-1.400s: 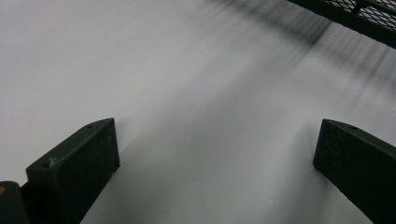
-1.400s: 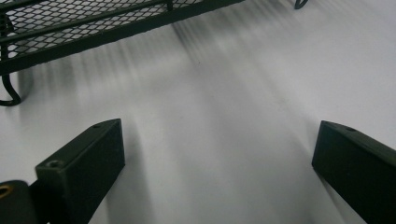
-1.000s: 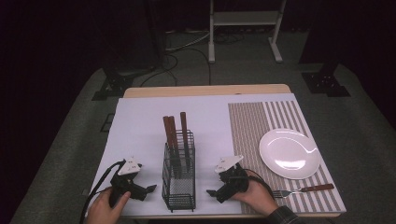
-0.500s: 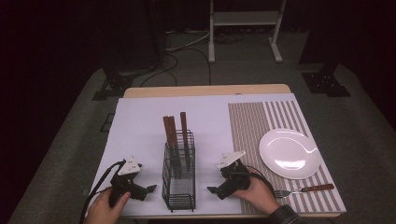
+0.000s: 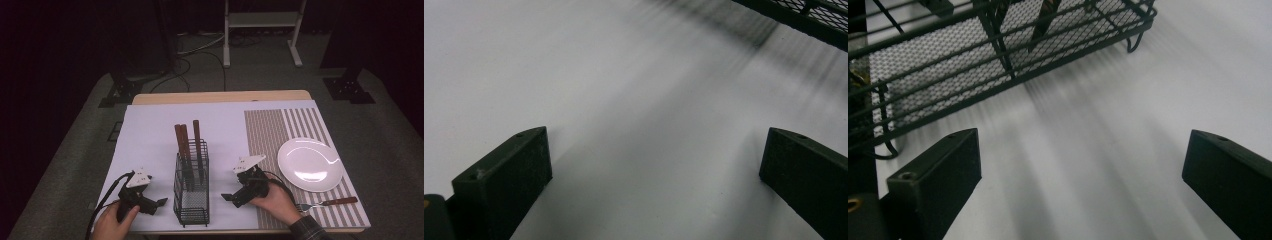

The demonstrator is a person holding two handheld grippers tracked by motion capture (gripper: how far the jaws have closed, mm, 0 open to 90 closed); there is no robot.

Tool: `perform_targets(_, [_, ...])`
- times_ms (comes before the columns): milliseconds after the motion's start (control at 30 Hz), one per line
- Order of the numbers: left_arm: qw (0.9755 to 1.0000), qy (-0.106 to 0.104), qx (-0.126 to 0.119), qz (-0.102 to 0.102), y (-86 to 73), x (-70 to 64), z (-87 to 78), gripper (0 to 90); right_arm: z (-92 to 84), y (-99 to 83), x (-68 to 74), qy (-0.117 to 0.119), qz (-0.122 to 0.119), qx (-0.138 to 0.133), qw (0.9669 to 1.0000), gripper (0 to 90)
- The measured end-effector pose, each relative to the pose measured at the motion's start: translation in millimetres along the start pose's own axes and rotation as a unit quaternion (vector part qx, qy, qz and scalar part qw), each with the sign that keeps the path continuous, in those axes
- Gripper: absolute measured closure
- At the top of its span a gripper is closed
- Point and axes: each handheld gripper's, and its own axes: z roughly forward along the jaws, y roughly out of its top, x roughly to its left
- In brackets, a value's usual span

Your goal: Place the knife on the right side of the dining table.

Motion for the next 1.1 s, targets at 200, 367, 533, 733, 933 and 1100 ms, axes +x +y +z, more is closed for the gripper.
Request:
perform_targets(200, [1.0, 0.0, 0.0, -0.001, 0.0, -0.2, 0.0, 0.0, -8.4, 6.4, -4.4, -0.003, 0.006, -0.012, 0.9999, 1.3])
perform_targets(367, [1.0, 0.0, 0.0, -0.001, 0.0, -0.2, 0.0, 0.0, -15.9, 11.6, -8.4, -0.004, 0.011, -0.022, 0.9997, 1.3])
perform_targets(533, [1.0, -0.001, 0.0, -0.002, 0.1, 0.0, 0.1, 0.0, -22.2, 18.0, -11.1, -0.005, 0.015, -0.034, 0.9993, 1.3])
perform_targets(733, [1.0, -0.001, 0.0, -0.003, 0.0, -0.2, 0.1, 0.0, -28.3, 26.4, -13.7, -0.003, 0.018, -0.048, 0.9987, 1.3])
perform_targets(933, [1.0, -0.001, 0.0, -0.003, 0.1, -0.2, 0.0, 0.0, -35.6, 37.4, -16.3, 0.001, 0.028, -0.064, 0.9975, 1.3])
perform_targets(1100, [1.0, -0.001, 0.0, -0.002, 0.0, -0.2, 0.0, 0.0, -41.8, 46.6, -18.5, 0.002, 0.031, -0.082, 0.9961, 1.3])
